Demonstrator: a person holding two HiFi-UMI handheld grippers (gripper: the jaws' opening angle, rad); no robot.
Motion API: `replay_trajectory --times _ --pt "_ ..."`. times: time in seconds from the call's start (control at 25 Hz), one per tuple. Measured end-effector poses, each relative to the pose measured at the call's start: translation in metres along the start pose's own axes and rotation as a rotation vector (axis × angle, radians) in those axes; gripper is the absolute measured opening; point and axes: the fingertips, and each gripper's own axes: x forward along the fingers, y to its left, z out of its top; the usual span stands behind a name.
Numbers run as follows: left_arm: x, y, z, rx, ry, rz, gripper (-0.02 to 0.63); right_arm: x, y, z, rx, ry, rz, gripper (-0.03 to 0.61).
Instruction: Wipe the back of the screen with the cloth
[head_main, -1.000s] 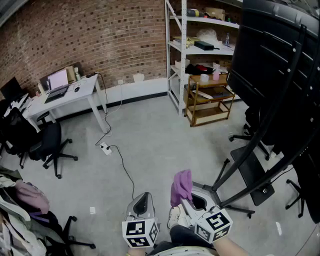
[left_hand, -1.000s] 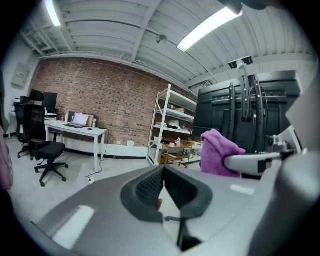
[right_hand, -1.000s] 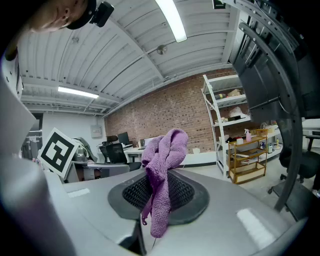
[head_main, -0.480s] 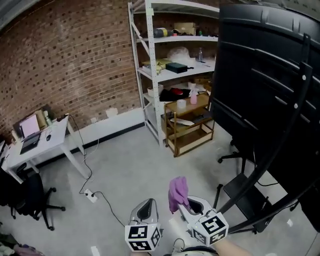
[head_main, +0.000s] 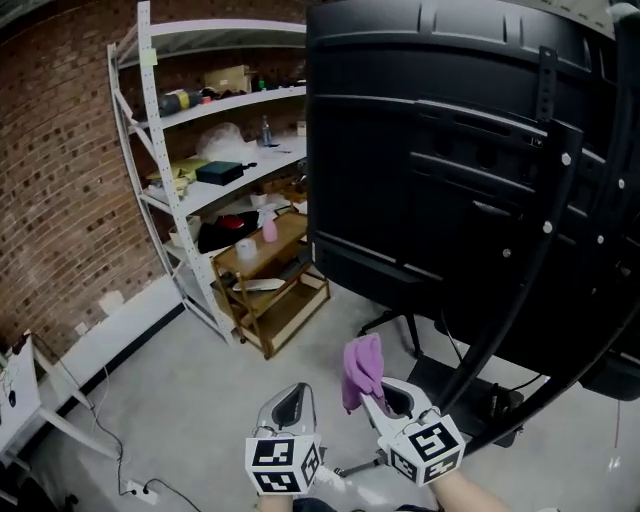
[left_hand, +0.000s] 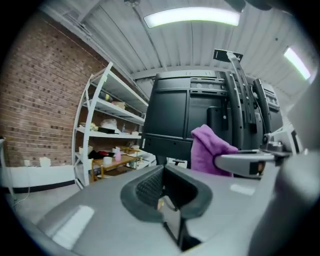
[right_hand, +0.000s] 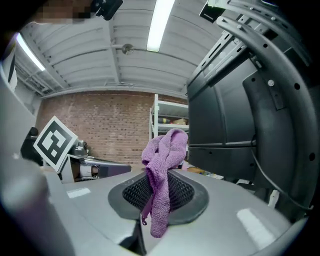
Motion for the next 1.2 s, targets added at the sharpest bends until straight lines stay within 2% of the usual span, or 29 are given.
replay_trajectory --times 0.28,0.44,0.56,0.68,0.76,0.84,1.0,1.2 --pt "0.109 0.006 0.024 0.070 0.047 -0.302 0.008 0.036 -0.080 0.017 -0.025 -0.029 -0.404 0.064" --pt "0.149 0.000 0.040 0.141 0.076 -0.457 0.008 0.031 -0.141 0.040 -0.113 0.001 -0.728 0.064" --pt "0.174 -0.001 0.051 0.183 0.071 -0.527 0.008 0.023 -0.187 0.051 -0.135 0.034 -0.957 0.064" --pt "0.196 0.001 0.054 0.198 0.060 -0.571 0.008 0.025 -0.213 0.049 -0.135 0.059 -1.111 0.064" --pt "0.208 0.005 0.055 0.204 0.048 -0.597 0.008 0.035 -0.220 0.041 -0.118 0.071 -1.160 0.064" --pt "0.219 0.009 0.055 0.207 0.037 -0.617 0.008 0.051 -0.221 0.033 -0.094 0.078 -1.164 0.064" --pt "0.242 0.025 0.059 0.205 0.032 -0.631 0.008 0.092 -0.202 0.034 -0.079 0.058 -1.112 0.063" --pt "0.263 0.066 0.063 0.183 0.044 -0.582 0.008 0.164 -0.181 0.041 -0.094 0.055 -0.990 0.064"
